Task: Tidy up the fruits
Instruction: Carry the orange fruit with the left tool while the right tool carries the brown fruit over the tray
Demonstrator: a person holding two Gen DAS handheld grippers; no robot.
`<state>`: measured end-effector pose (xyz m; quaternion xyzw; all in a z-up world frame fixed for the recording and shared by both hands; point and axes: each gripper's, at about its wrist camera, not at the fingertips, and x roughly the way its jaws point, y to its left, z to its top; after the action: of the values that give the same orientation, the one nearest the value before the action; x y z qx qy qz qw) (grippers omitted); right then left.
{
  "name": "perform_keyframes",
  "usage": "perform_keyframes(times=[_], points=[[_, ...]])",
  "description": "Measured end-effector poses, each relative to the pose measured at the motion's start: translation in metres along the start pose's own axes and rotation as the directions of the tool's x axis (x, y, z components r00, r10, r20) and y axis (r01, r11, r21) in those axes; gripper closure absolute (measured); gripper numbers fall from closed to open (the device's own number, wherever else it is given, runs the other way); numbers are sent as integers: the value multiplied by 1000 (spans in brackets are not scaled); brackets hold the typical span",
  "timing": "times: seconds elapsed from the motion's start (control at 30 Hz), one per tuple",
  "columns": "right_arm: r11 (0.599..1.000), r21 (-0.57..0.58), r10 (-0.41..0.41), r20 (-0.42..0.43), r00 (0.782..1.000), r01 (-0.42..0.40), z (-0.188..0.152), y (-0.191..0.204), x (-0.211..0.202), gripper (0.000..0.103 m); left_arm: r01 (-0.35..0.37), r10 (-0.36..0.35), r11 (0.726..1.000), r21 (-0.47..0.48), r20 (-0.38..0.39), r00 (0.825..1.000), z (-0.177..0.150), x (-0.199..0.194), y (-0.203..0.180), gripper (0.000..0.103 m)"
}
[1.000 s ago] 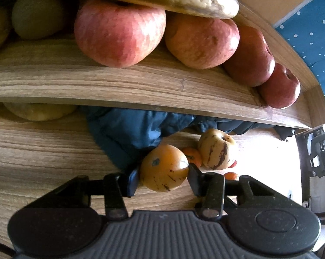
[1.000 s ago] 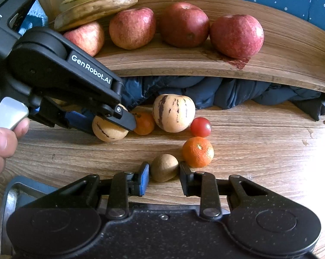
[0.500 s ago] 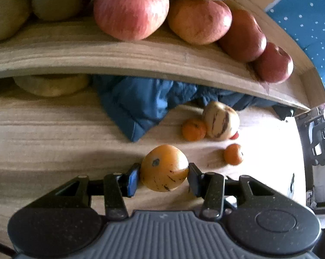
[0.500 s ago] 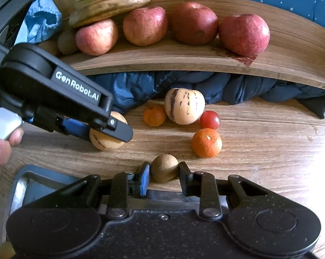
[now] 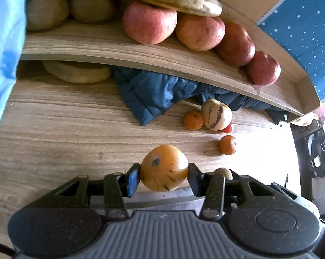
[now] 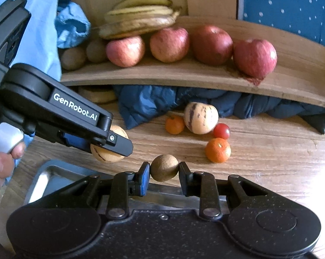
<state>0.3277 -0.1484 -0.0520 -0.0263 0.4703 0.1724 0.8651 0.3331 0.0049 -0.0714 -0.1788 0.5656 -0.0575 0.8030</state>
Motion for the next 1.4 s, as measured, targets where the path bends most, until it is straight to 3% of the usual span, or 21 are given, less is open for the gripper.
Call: perform_keyframes(times=[0.47, 1.03, 1.4], points=[[998, -45, 36, 57, 998, -33, -19, 6, -43, 73, -20, 22, 999, -32, 69, 997, -39, -29, -1, 52], [998, -49, 52, 36, 998, -50, -72, -4, -88, 73, -25, 30, 998, -53, 89, 996, -106, -47, -11, 52], [998, -48, 51, 29, 998, -49, -100, -15, -106, 73, -1, -1, 1000, 16, 98, 995, -132, -52, -45, 52]])
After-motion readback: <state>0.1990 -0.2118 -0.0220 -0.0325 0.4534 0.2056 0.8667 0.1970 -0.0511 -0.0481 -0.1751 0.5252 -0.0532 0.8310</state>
